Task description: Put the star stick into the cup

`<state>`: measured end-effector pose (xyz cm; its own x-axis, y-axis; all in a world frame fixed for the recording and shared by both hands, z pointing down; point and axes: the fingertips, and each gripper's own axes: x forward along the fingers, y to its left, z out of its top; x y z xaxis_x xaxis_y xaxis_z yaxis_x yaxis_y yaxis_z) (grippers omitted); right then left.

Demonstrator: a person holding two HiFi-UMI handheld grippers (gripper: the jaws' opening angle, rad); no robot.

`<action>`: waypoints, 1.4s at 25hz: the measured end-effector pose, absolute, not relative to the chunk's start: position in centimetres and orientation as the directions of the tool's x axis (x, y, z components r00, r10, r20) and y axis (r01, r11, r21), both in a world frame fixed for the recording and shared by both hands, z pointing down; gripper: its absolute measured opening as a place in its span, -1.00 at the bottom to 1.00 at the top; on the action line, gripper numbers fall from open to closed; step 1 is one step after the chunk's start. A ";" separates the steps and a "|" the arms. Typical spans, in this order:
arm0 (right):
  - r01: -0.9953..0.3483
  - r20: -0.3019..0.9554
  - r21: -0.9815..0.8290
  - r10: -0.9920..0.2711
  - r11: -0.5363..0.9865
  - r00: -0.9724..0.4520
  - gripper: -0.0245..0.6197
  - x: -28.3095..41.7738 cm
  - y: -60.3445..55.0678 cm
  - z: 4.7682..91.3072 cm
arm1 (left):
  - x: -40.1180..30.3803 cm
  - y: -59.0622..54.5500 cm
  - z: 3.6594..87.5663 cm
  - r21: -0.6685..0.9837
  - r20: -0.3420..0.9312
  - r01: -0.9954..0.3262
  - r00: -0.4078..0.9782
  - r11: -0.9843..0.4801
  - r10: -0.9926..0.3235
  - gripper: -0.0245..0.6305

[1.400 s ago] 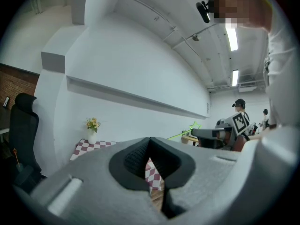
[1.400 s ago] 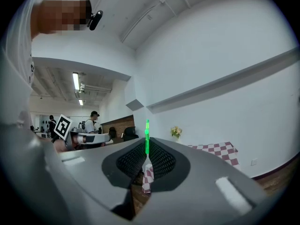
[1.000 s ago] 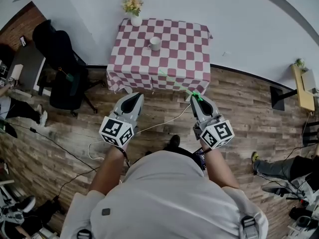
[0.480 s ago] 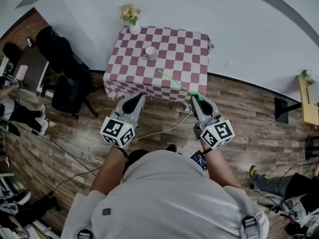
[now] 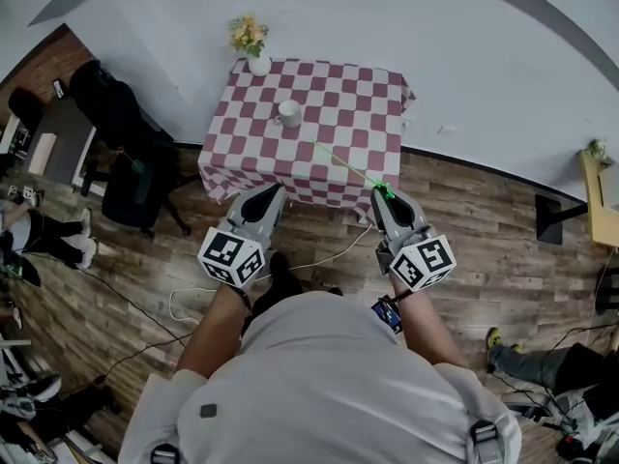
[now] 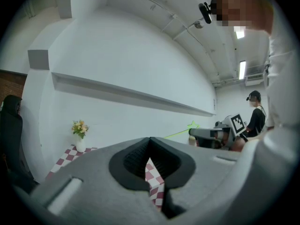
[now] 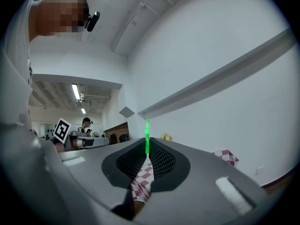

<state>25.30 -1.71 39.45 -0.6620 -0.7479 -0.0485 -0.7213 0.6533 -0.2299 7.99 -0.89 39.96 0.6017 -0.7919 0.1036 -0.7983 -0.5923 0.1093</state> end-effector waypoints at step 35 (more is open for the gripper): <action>-0.799 0.020 -0.173 -0.809 0.576 -0.587 -0.84 5.4 -15.1 38.3 | -11.9 -17.2 40.4 0.186 0.053 -0.721 0.686 -0.668 -0.726 -0.92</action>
